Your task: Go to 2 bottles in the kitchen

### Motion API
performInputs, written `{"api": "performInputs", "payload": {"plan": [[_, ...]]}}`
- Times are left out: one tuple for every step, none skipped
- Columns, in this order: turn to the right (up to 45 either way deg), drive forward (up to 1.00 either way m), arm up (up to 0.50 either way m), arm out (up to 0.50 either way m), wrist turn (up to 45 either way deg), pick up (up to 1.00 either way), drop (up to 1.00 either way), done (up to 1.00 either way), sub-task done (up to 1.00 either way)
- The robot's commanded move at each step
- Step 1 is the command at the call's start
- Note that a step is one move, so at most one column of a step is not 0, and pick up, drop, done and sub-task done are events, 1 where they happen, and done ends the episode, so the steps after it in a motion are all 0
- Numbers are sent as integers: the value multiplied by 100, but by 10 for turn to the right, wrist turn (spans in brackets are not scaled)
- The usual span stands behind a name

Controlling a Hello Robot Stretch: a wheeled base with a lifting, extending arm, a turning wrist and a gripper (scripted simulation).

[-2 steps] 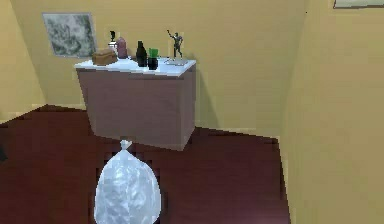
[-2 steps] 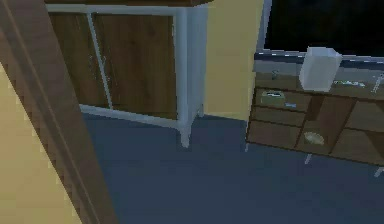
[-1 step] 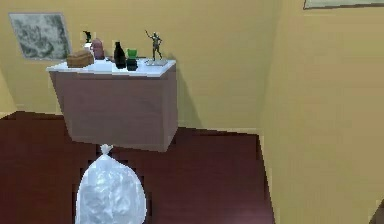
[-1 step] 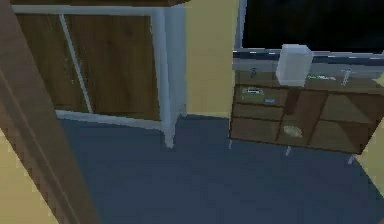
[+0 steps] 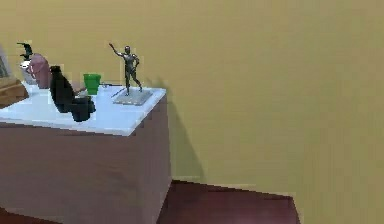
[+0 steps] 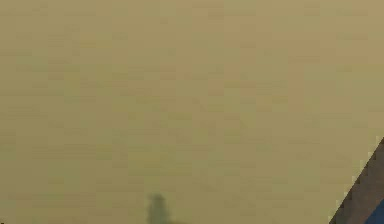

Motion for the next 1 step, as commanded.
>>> {"api": "performInputs", "payload": {"plan": [[30,0,0,0,0,0,0,0,0]]}}
